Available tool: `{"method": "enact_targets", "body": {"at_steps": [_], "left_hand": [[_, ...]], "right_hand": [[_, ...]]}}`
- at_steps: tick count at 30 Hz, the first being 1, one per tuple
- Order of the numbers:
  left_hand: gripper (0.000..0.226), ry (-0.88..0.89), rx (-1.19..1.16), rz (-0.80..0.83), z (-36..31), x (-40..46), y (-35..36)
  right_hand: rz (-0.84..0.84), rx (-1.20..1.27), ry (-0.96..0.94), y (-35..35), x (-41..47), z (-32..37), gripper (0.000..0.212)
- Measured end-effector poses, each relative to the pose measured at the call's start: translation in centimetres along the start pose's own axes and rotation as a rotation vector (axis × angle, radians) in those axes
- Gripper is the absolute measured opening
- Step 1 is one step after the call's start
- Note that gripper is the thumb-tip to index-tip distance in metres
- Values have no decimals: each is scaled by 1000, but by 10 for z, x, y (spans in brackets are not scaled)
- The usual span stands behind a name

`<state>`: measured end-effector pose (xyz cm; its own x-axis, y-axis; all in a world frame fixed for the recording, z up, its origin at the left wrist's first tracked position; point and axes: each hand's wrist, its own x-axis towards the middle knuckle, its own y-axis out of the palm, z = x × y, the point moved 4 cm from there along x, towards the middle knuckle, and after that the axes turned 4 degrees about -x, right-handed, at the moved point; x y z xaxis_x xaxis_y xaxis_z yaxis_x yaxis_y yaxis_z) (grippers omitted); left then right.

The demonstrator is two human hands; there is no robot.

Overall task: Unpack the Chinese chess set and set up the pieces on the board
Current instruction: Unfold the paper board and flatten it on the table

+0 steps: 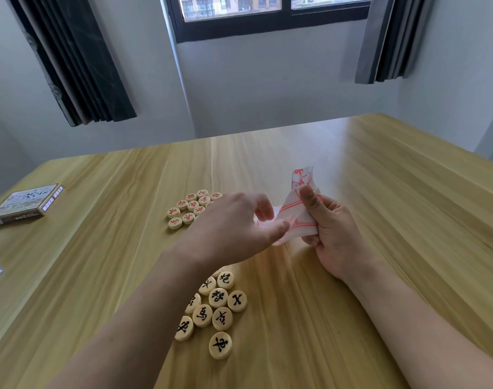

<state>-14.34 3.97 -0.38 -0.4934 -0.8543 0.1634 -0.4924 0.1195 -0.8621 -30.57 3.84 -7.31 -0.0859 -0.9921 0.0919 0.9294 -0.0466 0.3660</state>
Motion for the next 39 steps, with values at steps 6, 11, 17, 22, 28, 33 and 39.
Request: {"method": "enact_targets", "body": {"at_steps": [6,11,17,22,28,33,39], "left_hand": [[19,-2,-8,-89,7,4,4],[25,-268,-576,-443,42,9,-31],[13,-457,-828,-586,62,4,-45],[11,-472,-929,-572,68,6,-36],[18,-602,-975,-562,87,1,-29],[32,-450,-356,-623,94,-1,-35],[26,-485,-869,-566,83,7,-25]], "right_hand": [[-9,17,25,1,-2,2,36],[54,271,24,0,-1,10,42],[189,533,141,-4,-2,12,59],[-28,400,213,-12,4,1,56],[-108,-41,124,-7,2,-2,41],[-141,-1034,-423,2,-5,6,44],[315,-1446,-303,19,-9,-12,37]]}}
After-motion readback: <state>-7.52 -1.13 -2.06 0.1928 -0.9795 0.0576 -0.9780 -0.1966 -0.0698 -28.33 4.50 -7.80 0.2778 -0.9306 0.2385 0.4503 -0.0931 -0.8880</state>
